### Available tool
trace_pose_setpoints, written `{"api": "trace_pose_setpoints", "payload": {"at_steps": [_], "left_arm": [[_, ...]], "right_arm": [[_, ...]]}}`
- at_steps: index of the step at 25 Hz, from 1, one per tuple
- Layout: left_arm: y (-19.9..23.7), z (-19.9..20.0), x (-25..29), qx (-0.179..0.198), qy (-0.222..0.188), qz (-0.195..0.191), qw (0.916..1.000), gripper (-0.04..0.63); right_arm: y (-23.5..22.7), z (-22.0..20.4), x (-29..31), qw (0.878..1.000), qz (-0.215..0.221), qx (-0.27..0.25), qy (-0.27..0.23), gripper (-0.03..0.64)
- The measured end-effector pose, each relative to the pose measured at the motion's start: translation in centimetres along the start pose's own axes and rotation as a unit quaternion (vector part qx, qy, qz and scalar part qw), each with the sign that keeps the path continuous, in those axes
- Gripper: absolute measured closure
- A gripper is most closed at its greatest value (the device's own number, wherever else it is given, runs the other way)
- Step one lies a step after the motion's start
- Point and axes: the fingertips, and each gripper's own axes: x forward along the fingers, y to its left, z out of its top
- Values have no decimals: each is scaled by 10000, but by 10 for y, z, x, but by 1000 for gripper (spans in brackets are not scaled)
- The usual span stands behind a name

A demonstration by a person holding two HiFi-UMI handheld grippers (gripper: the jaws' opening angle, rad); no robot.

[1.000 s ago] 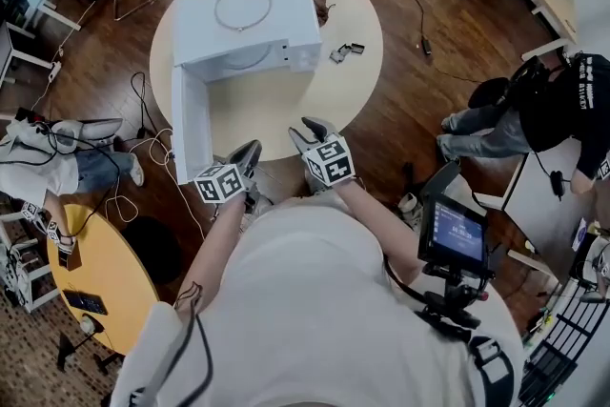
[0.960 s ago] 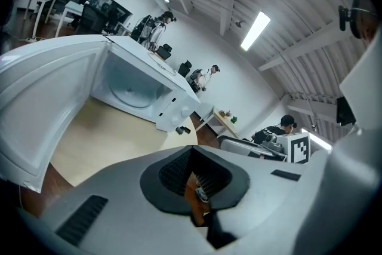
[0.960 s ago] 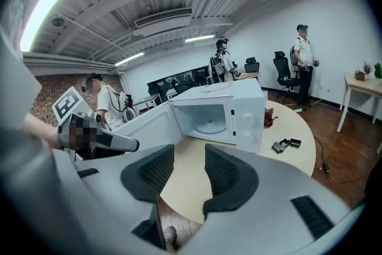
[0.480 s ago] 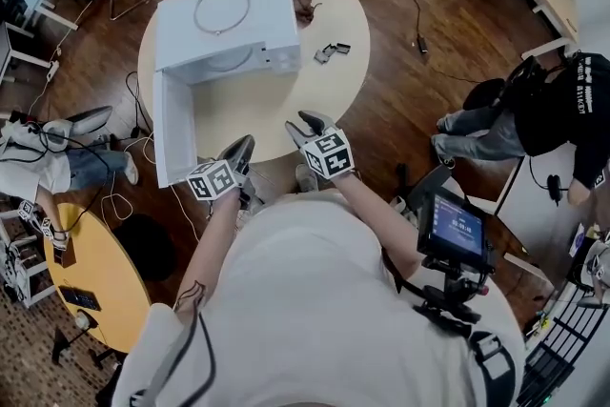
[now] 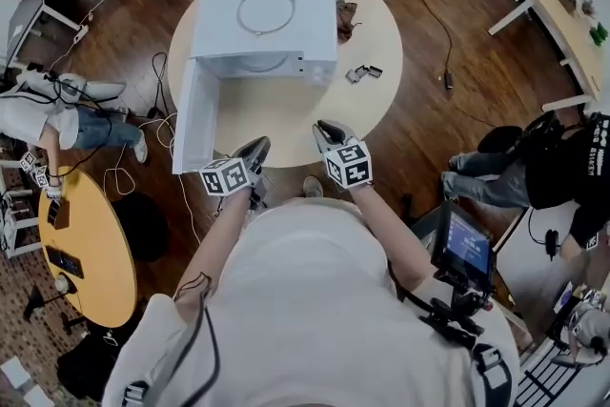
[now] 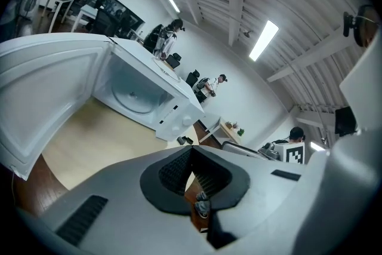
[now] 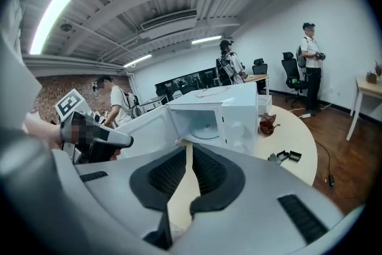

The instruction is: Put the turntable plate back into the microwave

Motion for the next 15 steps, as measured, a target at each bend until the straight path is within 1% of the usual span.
{"api": "trace_pose_setpoints", "payload": {"at_steps": [1, 2, 8, 11, 15], "left_arm": [[3, 5, -4, -21, -68, 35, 10000, 584], [6, 9, -9, -39, -139, 74, 9999, 584], [18, 33, -31, -115, -451, 151, 9988, 584], [20, 46, -41, -145, -665, 133, 9976, 584], [22, 62, -52, -19, -988, 137, 9950, 583]], "right_arm": [[2, 4, 2, 10000, 39, -59, -16, 582], [5, 8, 5, 9999, 97, -52, -46, 591], [29, 16, 22, 9983, 508, 203, -181, 591], [44, 29, 26, 9967, 705, 266, -312, 591], [51, 46, 29, 9948, 815, 354, -496, 591]]}}
